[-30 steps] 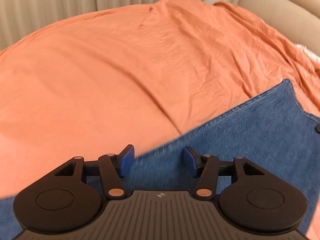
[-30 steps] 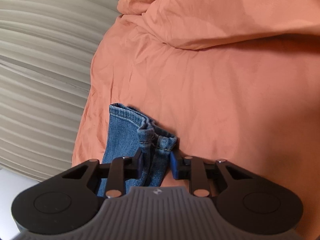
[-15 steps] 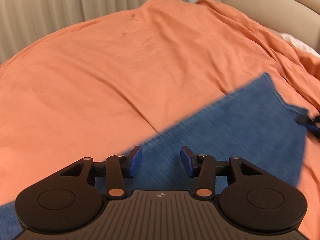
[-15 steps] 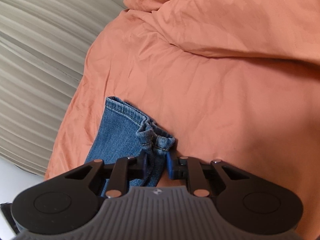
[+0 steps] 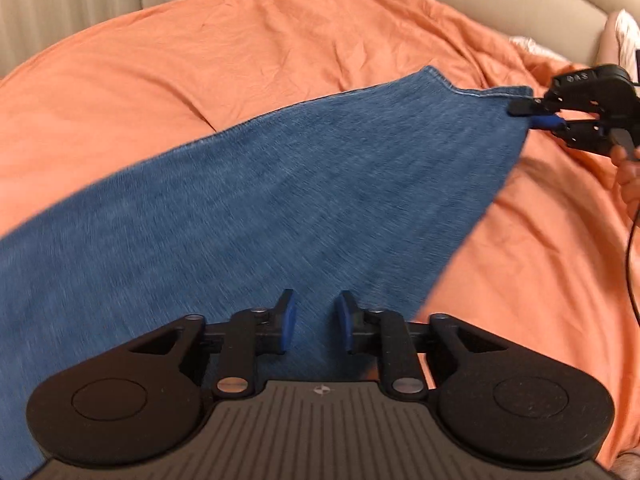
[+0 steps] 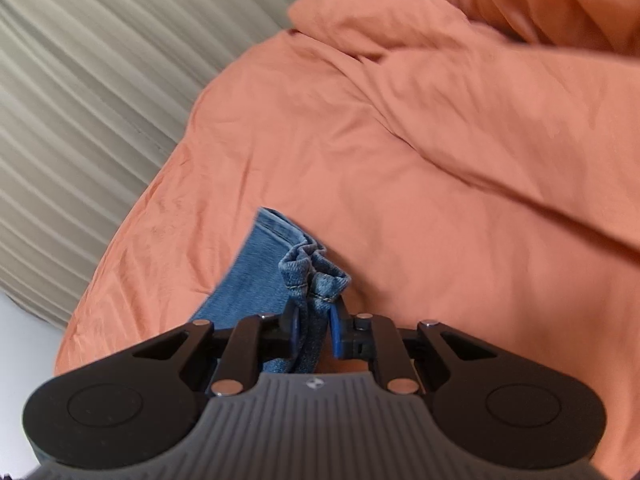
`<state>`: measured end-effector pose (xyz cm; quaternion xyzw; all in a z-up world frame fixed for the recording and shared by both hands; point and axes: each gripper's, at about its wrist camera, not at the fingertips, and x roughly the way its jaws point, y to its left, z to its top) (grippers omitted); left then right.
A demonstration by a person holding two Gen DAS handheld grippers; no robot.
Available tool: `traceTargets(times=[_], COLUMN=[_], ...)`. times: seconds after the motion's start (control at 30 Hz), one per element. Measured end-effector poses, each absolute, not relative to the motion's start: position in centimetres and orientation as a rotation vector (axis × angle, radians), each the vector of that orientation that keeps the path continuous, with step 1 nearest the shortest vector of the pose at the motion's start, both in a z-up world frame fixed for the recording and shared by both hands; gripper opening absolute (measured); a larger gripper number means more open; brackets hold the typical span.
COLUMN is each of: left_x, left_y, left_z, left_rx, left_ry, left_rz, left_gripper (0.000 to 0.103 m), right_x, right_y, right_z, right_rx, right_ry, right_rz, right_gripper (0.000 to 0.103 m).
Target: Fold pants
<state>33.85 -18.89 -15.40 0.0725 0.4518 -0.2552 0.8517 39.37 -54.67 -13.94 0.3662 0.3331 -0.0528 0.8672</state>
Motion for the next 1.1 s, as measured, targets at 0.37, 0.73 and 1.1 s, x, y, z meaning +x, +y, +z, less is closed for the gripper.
traceTargets(times=[0.37, 0.73, 1.1], left_x=[28.7, 26.3, 24.4], left_y=[-14.0, -0.7, 9.3], left_z=[-12.5, -9.2, -10.2], left_rx=[-0.051, -0.160, -0.296], left_ry=[0.892, 0.808, 0.842], left_rz=[-0.546, -0.284, -0.084], left_gripper=[0.030, 0.031, 0.031], right_x=[39.0, 38.2, 34.2], right_y=[-46.7, -27.3, -6.9], right_z=[-2.4, 5.3, -5.6], right_rx=[0.482, 0.221, -0.117], right_ry=[0.587, 0.562, 0.887], right_rz=[-0.002, 0.309, 0.526], right_gripper=[0.003, 0.002, 0.002])
